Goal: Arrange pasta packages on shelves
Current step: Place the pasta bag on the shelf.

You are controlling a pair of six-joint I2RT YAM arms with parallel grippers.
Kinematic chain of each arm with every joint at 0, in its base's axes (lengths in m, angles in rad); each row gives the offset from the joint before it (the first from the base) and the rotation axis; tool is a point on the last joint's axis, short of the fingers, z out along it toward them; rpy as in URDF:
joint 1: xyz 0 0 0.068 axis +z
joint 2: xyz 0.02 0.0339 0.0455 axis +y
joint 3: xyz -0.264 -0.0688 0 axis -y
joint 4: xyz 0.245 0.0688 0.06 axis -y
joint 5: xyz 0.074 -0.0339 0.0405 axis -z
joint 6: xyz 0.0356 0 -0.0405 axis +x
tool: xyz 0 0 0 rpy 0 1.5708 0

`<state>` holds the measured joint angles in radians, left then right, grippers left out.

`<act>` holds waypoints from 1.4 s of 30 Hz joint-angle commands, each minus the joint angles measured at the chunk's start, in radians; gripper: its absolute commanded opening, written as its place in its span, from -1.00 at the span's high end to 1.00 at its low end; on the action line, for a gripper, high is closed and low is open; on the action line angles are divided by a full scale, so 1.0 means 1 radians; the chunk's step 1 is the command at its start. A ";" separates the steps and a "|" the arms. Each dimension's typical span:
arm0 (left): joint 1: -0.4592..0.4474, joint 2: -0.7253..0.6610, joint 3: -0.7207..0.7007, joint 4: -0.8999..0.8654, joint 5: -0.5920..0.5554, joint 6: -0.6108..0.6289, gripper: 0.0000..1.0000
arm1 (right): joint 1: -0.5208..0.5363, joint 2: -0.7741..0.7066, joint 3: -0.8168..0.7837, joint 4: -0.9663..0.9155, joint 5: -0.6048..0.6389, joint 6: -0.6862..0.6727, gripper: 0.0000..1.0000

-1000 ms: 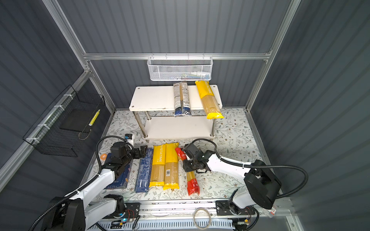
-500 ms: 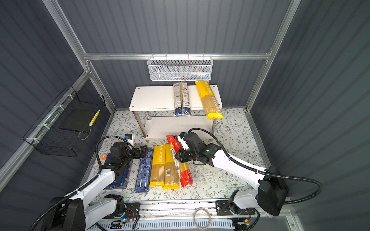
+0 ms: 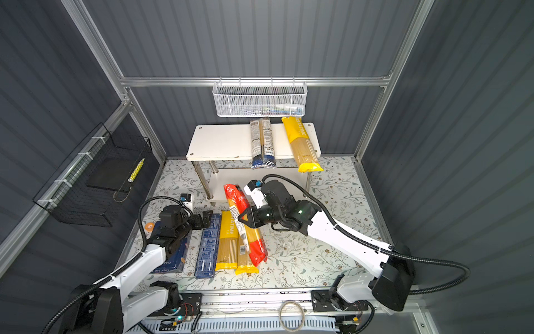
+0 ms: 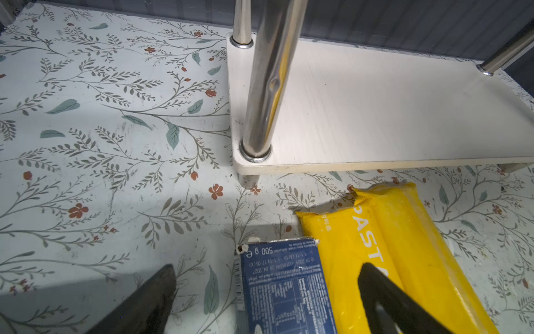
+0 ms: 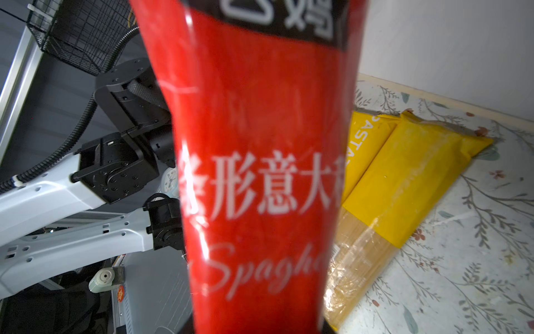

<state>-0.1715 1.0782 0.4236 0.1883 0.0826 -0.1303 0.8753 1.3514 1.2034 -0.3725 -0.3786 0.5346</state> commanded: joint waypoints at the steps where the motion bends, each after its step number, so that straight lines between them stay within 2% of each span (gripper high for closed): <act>1: -0.005 0.002 0.027 0.003 0.009 0.019 -0.99 | 0.011 -0.001 0.111 0.104 -0.035 -0.008 0.38; 12: -0.005 -0.007 0.020 0.007 0.007 0.018 -0.99 | 0.011 0.131 0.376 0.082 -0.036 -0.024 0.37; 21: -0.006 -0.009 0.020 0.008 0.007 0.018 -0.99 | 0.004 0.254 0.603 0.057 0.072 -0.071 0.36; 36: -0.007 -0.005 0.022 0.008 0.011 0.018 -0.99 | -0.109 0.516 1.015 0.014 0.096 -0.078 0.34; 42: -0.008 -0.009 0.020 0.008 0.008 0.019 -0.99 | -0.126 0.585 1.097 0.034 0.111 -0.064 0.34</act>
<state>-0.1715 1.0779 0.4236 0.1886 0.0822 -0.1303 0.7490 1.9518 2.2360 -0.4522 -0.2646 0.4675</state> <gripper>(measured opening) 0.993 0.332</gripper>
